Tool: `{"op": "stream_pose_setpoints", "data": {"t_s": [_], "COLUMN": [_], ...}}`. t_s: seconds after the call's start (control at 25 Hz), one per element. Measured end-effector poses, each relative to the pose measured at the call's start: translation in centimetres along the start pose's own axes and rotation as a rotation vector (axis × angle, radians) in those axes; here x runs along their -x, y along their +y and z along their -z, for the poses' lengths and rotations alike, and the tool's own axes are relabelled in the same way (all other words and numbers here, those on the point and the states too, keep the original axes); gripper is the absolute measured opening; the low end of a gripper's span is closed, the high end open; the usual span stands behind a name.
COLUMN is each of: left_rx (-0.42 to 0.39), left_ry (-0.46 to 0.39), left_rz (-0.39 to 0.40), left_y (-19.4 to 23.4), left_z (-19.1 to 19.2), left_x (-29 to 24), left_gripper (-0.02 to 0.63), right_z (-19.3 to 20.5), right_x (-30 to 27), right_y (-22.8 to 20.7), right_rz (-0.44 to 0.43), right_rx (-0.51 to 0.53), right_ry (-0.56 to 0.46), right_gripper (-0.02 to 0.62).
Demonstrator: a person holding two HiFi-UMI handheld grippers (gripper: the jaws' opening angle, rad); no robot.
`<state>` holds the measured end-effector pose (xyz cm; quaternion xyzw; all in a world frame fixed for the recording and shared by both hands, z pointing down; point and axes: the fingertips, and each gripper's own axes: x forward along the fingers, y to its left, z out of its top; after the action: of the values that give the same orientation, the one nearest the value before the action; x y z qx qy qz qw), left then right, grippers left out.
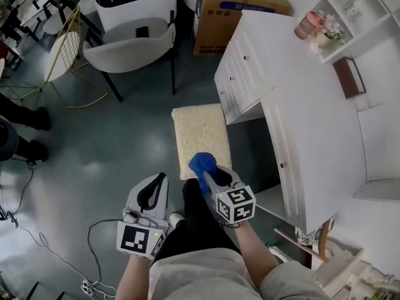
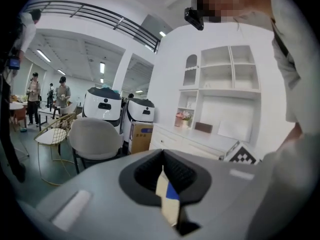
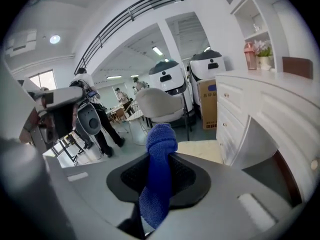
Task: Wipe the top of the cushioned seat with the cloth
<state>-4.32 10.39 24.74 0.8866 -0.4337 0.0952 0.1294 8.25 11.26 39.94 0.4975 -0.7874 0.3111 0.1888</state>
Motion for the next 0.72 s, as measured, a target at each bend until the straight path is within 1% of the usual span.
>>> {"op": "stream_pose_setpoints", "data": {"t_s": [0.2,0.44,0.6,0.72], "left_rx": [-0.021,-0.051,-0.073,-0.090], "left_ry": [-0.041,-0.086,-0.108,-0.132], "left_rz": [0.032,0.068,0.100,0.109], "left_y": [-1.4,-3.2,-4.1,-4.5], "left_z": [-3.5,-7.0,-9.1,-10.9], "left_x": [0.6,1.1,1.3,2.1], "left_gripper": [-0.012,-0.012,-0.012,-0.012], "right_z": [-5.7,-10.8,-14.3,-16.4], "right_x": [4.3,9.3,12.4,14.6], "right_y": [2.4,4.8,6.3,7.8], "right_rz": [-0.033,-0.076,-0.104,-0.124], "right_rx": [0.035,0.091,0.126,0.140], "right_ry": [-0.104,-0.198,-0.279,-0.337], "right_gripper": [0.089,0.089,0.089,0.089]}}
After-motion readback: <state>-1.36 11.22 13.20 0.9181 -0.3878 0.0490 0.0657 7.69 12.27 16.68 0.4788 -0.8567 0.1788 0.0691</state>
